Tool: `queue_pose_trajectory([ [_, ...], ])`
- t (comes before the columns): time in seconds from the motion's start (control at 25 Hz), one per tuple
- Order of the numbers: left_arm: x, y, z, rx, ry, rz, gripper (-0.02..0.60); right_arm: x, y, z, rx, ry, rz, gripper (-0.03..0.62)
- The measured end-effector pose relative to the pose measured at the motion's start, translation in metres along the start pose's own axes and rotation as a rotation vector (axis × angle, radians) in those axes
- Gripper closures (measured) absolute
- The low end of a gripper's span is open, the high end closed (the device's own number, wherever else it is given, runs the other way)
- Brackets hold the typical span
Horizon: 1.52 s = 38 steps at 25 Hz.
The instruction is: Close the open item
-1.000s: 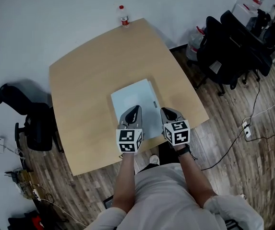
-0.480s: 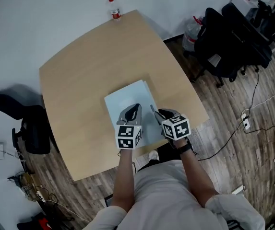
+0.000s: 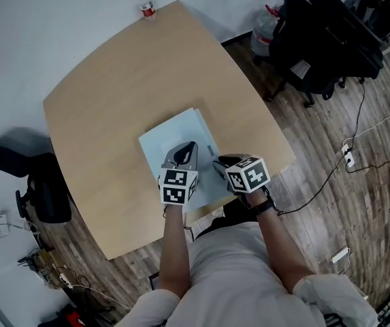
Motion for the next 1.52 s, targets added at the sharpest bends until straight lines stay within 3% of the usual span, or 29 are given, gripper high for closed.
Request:
queue_pose_trajectory([
  [0.08, 0.001, 0.005, 0.0, -0.008, -0.004, -0.009, 0.572, 0.001, 0.001, -0.002, -0.015, 0.011, 0.009, 0.542],
  [0.2, 0.002, 0.01, 0.001, -0.017, -0.006, -0.016, 0.572, 0.004, 0.001, -0.004, -0.027, 0.018, 0.013, 0.554],
  [0.76, 0.012, 0.033, -0.018, -0.108, -0.007, -0.053, 0.572, 0.018, 0.01, -0.009, -0.063, 0.021, -0.034, 0.569],
  [1.52, 0.03, 0.062, -0.05, -0.233, 0.071, -0.066, 0.572, 0.029, 0.02, -0.019, -0.076, 0.068, -0.049, 0.58],
])
Point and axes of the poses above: the fingertips, and each gripper's own axes: y forward along the fingers, x to its right, z out of its top, the point moved 7 cm from there along -y, backward along the fingers, and after that the axes turned 1 degree about -x, right-handed, at the moved point
